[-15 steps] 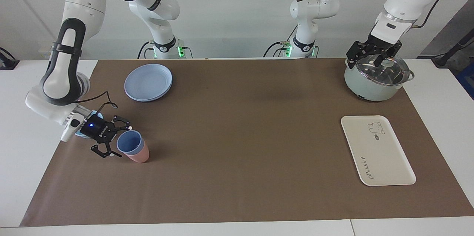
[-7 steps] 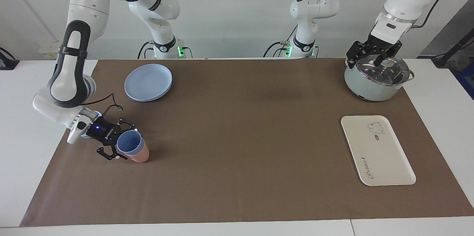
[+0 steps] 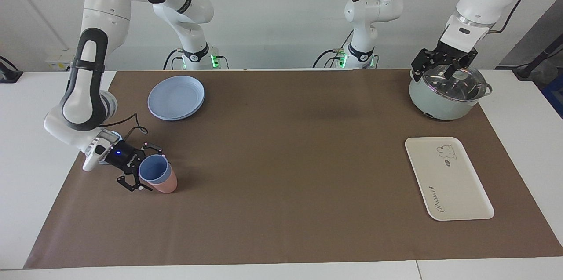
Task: Place cup on tray
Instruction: 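Close the right gripper around the nested cups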
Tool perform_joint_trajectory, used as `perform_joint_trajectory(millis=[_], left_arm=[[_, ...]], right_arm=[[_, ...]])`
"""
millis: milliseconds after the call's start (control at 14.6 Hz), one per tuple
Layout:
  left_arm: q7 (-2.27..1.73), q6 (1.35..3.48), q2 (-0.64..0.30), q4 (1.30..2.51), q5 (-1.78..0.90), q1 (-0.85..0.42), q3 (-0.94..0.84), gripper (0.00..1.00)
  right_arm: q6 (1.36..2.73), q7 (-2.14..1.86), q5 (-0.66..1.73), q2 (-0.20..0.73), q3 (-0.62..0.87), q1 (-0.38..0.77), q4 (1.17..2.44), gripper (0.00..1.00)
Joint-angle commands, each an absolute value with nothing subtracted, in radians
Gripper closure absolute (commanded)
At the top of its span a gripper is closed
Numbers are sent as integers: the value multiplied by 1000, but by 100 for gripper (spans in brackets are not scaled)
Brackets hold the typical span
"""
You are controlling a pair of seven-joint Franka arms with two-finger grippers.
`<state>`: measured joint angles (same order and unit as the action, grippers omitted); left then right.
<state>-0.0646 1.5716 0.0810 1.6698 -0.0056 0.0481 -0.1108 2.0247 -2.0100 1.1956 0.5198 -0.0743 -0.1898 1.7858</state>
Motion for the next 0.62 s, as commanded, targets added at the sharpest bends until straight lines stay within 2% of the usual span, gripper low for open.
perform_joint_trajectory(millis=[0,205,274,342,411,548], left_arm=[[-69,1565,98,1683,9,55,-117,0],[-69,1566,98,1683,9,55,-117,0],[-71,1566,98,1683,9,55,-117,0],[-74,1568,98,1683,9,54,-117,0],[-69,1565,100,1683,9,51,-117,0],[-69,1566,98,1683,8,55,-117,0]], right_arm=[[2054,-2040,1233,520,-71,-181,1796,0],[2066,-2042,1250,518,-71,-169,1802,1],[2071,-2046,1250,520,-72,-169,1802,18],[2074,-2074,1250,520,-71,-170,1802,75],[2078,-2085,1253,520,-72,-172,1802,100],[2082,-2083,1262,518,-72,-178,1804,100]])
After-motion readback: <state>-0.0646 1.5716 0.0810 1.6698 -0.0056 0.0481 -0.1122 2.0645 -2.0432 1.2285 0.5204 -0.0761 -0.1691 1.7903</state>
